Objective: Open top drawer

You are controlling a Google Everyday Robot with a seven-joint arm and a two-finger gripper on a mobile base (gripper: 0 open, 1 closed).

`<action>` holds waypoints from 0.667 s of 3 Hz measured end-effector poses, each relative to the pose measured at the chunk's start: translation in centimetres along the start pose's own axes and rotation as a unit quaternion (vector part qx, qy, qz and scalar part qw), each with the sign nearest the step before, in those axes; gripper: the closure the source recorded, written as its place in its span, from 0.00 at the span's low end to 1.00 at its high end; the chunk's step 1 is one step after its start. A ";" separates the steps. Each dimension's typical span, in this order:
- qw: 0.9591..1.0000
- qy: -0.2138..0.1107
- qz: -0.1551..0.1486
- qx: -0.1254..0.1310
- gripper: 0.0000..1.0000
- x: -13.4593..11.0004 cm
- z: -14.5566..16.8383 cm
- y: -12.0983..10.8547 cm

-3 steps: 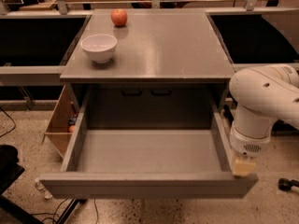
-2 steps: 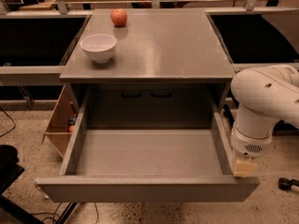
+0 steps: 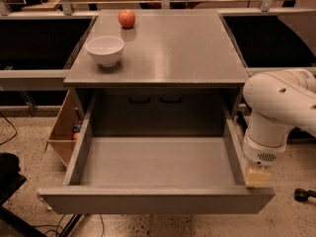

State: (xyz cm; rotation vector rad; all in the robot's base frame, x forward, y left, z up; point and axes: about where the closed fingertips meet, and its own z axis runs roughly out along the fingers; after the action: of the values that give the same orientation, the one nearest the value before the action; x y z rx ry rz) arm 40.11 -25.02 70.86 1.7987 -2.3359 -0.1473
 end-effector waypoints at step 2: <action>1.000 0.000 0.000 0.000 0.04 0.0 0.0 0.0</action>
Offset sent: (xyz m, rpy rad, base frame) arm 0.0000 0.0000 0.0000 0.0000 0.0000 0.0000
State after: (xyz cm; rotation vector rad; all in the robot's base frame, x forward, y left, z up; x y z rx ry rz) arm 40.11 -25.02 70.87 1.7987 -2.3360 -0.1473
